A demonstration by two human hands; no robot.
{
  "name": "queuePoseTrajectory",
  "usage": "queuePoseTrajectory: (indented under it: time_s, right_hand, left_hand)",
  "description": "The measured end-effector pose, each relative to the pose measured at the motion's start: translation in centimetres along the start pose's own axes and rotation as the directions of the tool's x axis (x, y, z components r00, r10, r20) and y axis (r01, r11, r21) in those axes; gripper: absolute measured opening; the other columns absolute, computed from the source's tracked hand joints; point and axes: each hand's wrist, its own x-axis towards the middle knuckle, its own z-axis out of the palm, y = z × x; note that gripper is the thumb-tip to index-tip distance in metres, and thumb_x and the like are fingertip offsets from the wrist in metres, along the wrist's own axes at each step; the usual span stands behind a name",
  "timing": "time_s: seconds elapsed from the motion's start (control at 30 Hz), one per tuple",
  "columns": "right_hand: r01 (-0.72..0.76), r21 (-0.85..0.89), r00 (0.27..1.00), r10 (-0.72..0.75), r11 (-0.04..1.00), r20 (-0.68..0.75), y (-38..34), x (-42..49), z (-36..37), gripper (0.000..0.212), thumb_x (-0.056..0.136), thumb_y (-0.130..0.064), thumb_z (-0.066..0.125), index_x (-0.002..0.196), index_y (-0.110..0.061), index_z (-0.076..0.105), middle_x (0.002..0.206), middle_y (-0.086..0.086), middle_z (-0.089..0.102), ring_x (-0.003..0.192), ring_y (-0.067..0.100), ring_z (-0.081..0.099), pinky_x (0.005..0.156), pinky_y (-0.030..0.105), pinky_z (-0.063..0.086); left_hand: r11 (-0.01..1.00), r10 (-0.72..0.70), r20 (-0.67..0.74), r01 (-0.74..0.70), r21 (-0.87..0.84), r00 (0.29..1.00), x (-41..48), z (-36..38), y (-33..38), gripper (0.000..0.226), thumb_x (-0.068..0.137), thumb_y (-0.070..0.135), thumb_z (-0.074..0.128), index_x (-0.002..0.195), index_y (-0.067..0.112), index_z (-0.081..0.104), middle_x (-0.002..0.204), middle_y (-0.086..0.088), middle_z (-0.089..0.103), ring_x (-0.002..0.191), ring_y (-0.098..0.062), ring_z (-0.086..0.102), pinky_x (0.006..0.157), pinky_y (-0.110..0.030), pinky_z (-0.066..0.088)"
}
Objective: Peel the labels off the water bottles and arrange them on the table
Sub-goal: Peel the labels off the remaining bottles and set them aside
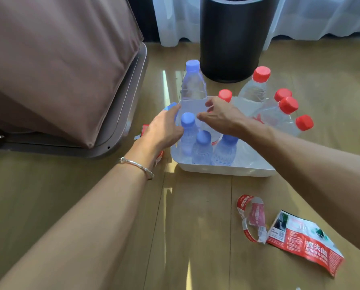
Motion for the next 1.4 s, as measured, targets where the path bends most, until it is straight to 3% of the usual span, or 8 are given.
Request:
queuePoseTrajectory:
  time_s: [0.2,0.33,0.47,0.6,0.8,0.93,1.2,1.4]
  right_hand:
    - [0.037,-0.070,0.996,-0.031,0.997,0.086,-0.1,-0.7,-0.3,0.050,0.095,-0.030,0.057,0.139,-0.010,0.047,0.133,0.012,0.056,0.116,0.027,0.054,0.083,0.026,0.035]
    - [0.074,-0.082,0.991,-0.064,0.994,0.113,-0.4,-1.0,-0.4,0.052,0.095,-0.025,0.057,0.142,-0.007,0.045,0.134,0.013,0.056,0.117,0.026,0.055,0.085,0.026,0.036]
    - [0.094,-0.075,0.989,-0.085,0.993,0.117,-0.2,-1.4,-0.6,0.051,0.096,-0.027,0.057,0.142,-0.009,0.045,0.137,0.012,0.054,0.115,0.025,0.053,0.085,0.026,0.036]
    - [0.119,-0.083,0.991,-0.114,0.989,0.065,-0.3,-1.8,-1.0,0.049,0.096,-0.022,0.055,0.143,-0.013,0.045,0.138,0.010,0.055,0.121,0.025,0.053,0.087,0.024,0.035]
    - [0.231,0.017,0.972,-0.230,0.973,-0.054,-0.8,-2.1,-2.1,0.041,0.093,-0.018,0.055,0.134,-0.019,0.057,0.137,0.003,0.057,0.120,0.018,0.056,0.090,0.022,0.040]
    - [0.305,0.252,0.943,-0.329,0.918,0.056,-1.7,-2.4,-2.1,0.063,0.089,-0.029,0.070,0.144,-0.027,0.040,0.131,-0.005,0.057,0.115,0.010,0.055,0.085,0.015,0.048]
    - [0.316,0.302,0.934,-0.350,0.899,0.066,-2.2,-4.3,-3.2,0.058,0.079,-0.031,0.081,0.121,-0.025,0.042,0.090,-0.012,0.064,0.076,0.005,0.066,0.059,0.008,0.051]
    - [0.137,0.593,0.953,-0.269,0.794,0.140,-2.1,-5.4,-3.1,0.044,0.083,-0.051,0.066,0.113,-0.021,0.055,0.092,0.001,0.071,0.074,0.012,0.071,0.063,0.023,0.054]
  left_hand:
    - [0.996,0.001,0.067,-0.008,0.091,0.998,0.4,0.7,-0.1,0.049,0.082,0.014,0.052,0.129,0.024,0.056,0.148,-0.023,0.028,0.123,-0.043,0.047,0.097,-0.036,0.042]
    - [0.996,-0.038,0.126,0.027,0.084,0.991,0.3,0.6,0.2,0.043,0.084,0.042,0.065,0.125,0.027,0.061,0.161,-0.025,0.006,0.150,-0.038,0.012,0.114,-0.046,0.030]
    - [0.998,0.011,-0.033,-0.009,0.059,0.999,0.0,0.8,0.3,0.046,0.085,0.059,0.063,0.115,0.024,0.069,0.148,-0.013,0.041,0.137,-0.028,0.039,0.088,-0.032,0.039]
    - [0.998,0.016,-0.185,-0.027,-0.058,0.983,-0.5,1.5,0.2,0.038,0.085,0.051,0.068,0.094,0.015,0.075,0.109,-0.005,0.064,0.088,-0.023,0.057,0.054,-0.026,0.034]
    - [0.950,-0.035,-0.506,-0.129,-0.285,0.862,-0.3,-1.9,1.6,0.042,0.084,0.045,0.067,0.063,0.015,0.046,0.075,-0.003,0.048,0.070,-0.021,0.042,0.050,-0.025,0.022]
    - [0.804,-0.121,-0.636,-0.300,-0.513,0.762,-0.7,-6.0,4.7,0.039,0.089,0.045,0.062,0.069,0.020,0.040,0.069,0.003,0.049,0.065,-0.014,0.042,0.062,-0.024,0.039]
    - [0.490,-0.290,-0.487,-0.310,-0.815,0.824,-1.0,-6.2,6.4,0.040,0.092,0.052,0.058,0.072,0.019,0.049,0.069,0.006,0.055,0.067,-0.015,0.058,0.074,-0.041,0.055]
    - [0.346,-0.017,-0.235,-0.215,-0.913,0.972,-1.5,-5.0,6.8,0.020,0.097,0.033,0.059,0.105,0.015,0.062,0.099,-0.006,0.067,0.094,-0.023,0.065,0.093,-0.048,0.053]
